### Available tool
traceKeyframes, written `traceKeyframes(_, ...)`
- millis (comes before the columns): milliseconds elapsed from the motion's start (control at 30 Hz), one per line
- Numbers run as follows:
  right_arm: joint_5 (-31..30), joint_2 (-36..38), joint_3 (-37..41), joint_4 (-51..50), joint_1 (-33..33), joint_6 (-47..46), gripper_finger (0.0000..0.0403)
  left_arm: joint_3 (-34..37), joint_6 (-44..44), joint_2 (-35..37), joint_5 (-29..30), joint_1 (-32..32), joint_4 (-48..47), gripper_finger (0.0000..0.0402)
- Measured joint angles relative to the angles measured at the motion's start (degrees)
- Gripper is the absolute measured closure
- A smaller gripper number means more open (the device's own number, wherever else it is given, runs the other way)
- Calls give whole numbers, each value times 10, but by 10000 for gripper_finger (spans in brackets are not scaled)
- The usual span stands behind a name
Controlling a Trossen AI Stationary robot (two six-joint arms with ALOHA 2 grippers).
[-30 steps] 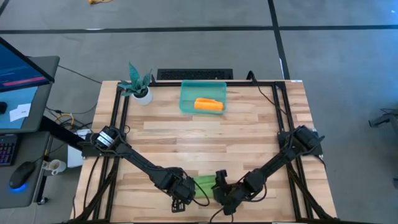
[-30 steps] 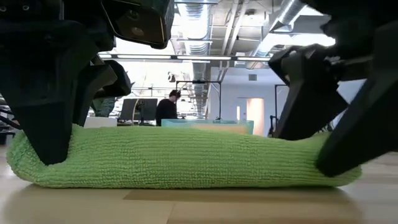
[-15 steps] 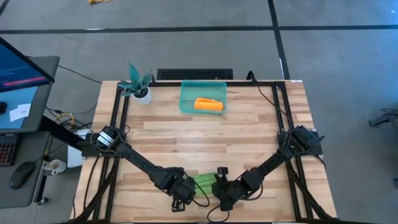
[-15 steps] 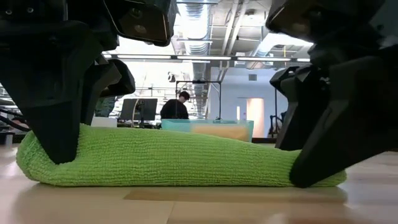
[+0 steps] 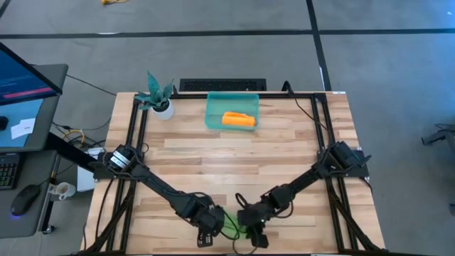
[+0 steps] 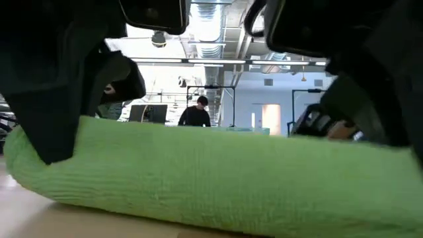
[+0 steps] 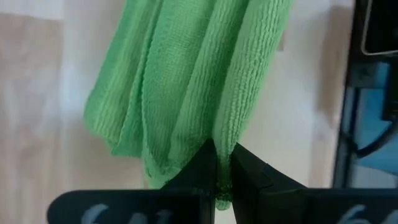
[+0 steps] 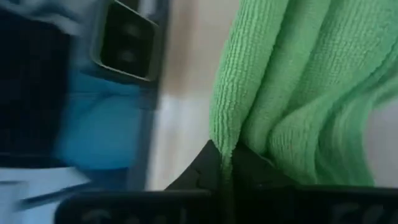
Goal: Roll microfiber towels into tight, uniform cylinder then place into a basket
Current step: Roll the green microfiber cloth
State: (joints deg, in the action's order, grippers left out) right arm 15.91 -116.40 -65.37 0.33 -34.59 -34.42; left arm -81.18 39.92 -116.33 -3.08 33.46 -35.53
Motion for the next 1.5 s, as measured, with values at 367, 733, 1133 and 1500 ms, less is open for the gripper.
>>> traceKeyframes(367, 206, -3, -1, 7, 58, -160, 384, 1, 61, 0, -101, 4, 69, 388)
traceKeyframes(733, 220, -3, 0, -36, 112, -271, 382, 3, 75, 0, -101, 4, 59, 387)
traceKeyframes(1133, 239, -3, 2, -47, 112, -269, 381, 5, 11, 0, -111, 9, 30, 293)
traceKeyframes(1500, 234, -3, 1, -45, 114, -266, 379, 5, -13, 47, 5, 34, 4, 288)
